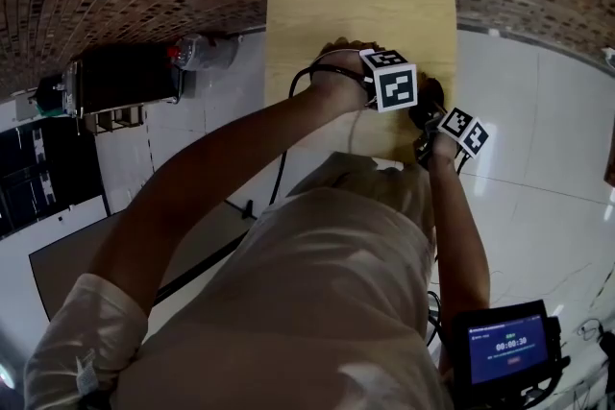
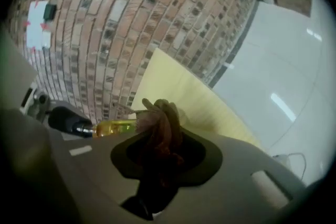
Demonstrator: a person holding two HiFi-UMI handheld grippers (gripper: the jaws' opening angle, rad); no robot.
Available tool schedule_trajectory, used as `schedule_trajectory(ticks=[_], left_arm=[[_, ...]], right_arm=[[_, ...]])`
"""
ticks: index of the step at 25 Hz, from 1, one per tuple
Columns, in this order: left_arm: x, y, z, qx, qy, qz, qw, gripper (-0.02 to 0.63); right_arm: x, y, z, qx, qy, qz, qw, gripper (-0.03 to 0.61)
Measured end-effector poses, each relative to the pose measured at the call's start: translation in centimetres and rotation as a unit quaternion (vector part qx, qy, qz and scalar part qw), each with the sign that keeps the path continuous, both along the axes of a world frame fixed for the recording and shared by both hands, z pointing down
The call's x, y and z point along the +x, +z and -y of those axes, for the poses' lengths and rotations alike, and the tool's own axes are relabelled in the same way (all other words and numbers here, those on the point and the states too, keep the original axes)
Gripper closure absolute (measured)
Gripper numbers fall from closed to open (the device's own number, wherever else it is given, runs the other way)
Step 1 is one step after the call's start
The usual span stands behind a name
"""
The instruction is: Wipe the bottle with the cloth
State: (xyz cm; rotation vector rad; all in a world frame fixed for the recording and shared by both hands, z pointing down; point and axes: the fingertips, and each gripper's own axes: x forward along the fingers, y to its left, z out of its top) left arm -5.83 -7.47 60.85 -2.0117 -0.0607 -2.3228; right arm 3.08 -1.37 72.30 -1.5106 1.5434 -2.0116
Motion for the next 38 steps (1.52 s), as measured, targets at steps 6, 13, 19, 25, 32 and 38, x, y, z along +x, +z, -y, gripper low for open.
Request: schedule_trajectory(ticks=[6, 13, 19, 25, 32, 38], left_arm=[[-1.2, 0.3, -0.2, -0.066, -0.183, 0.003, 0.9809, 0.436], [-1.0, 0.1, 0.8, -0.118, -0.307, -0.027, 0.9439, 0.437], [-1.3, 0.1, 0.9, -0.125, -0.346, -0.036, 0.9291, 0.439], [-1.3, 0.0, 0.6, -0.129, -0.356, -0.035, 0.9250, 0.439], [-1.6, 0.0, 0.2, -0.127, -0.337, -0.029, 0.9323, 0.439], [-1.6, 0.0, -0.5, -0.139, -0.327, -0.026, 0.9345, 0.439]], right_arm=[[-2.3, -2.2, -0.1, 0.059, -0.112, -0.119, 0.985, 0.483], [-5.7, -4.7, 2.1, 0.151, -0.269, -0.260, 0.915, 0.482], [-13.5, -7.3, 1.0, 0.247, -0.380, -0.217, 0.865, 0.482], [-13.5, -7.4, 3.3, 0.198, -0.296, -0.159, 0.921, 0.483], [-11.4, -3.5, 3.4, 0.073, -0.136, -0.008, 0.988, 0.483], [-9.3, 0.2, 2.7, 0.005, -0.051, 0.024, 0.998, 0.483]])
